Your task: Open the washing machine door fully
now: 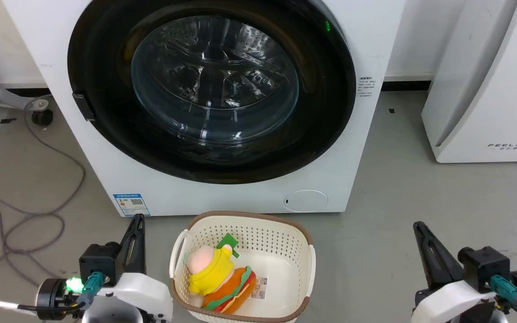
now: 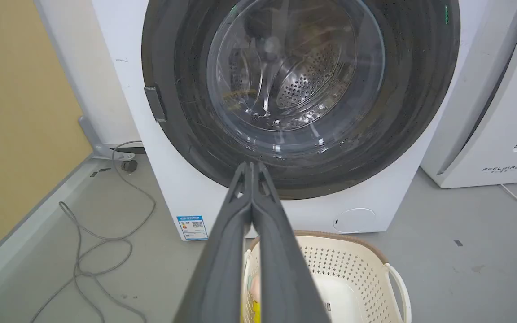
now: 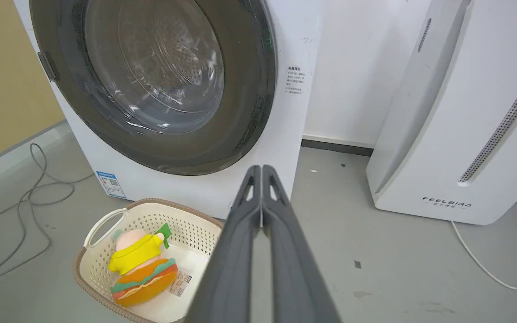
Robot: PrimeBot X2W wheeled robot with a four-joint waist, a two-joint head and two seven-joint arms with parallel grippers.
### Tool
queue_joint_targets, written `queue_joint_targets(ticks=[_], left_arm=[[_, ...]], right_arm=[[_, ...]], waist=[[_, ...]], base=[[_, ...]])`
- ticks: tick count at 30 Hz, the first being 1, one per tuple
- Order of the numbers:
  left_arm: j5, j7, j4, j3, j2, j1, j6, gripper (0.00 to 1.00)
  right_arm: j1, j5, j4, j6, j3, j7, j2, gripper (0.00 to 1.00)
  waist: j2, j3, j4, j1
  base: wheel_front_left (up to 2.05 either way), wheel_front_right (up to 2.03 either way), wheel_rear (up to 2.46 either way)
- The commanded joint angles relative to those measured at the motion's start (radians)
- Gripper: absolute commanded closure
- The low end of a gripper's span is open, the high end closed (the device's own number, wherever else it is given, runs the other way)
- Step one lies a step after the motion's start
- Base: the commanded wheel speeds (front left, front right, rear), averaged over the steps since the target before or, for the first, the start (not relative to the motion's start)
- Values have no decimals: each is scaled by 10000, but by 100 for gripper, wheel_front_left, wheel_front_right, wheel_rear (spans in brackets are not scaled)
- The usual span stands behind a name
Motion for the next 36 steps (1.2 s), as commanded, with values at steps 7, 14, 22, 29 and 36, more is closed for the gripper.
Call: queue_joint_targets(ticks=[7, 14, 22, 29, 36], left_arm=[[243, 161, -159, -64, -59, 196, 27, 100], [258, 177, -170, -68, -64, 200, 28, 100], [258, 177, -170, -68, -64, 200, 28, 100], [238, 174, -124, -53, -69, 14, 2, 0], [153, 74, -29, -119, -69, 5, -15, 0]], right_arm=[[-135, -109, -87, 6, 78, 168, 9, 100], [-137, -112, -91, 6, 83, 185, 9, 100], [-137, -112, -91, 6, 83, 185, 9, 100], [-17, -34, -50, 0, 84, 170, 0, 0], [29, 17, -3, 0, 82, 77, 0, 0]], waist=[[0, -32, 25, 0], [0, -36, 28, 0], [0, -36, 28, 0], [0, -37, 28, 0], [0, -37, 21, 0]], base=[[0, 0, 0], [0, 0, 0], [0, 0, 0], [0, 0, 0], [0, 0, 0]])
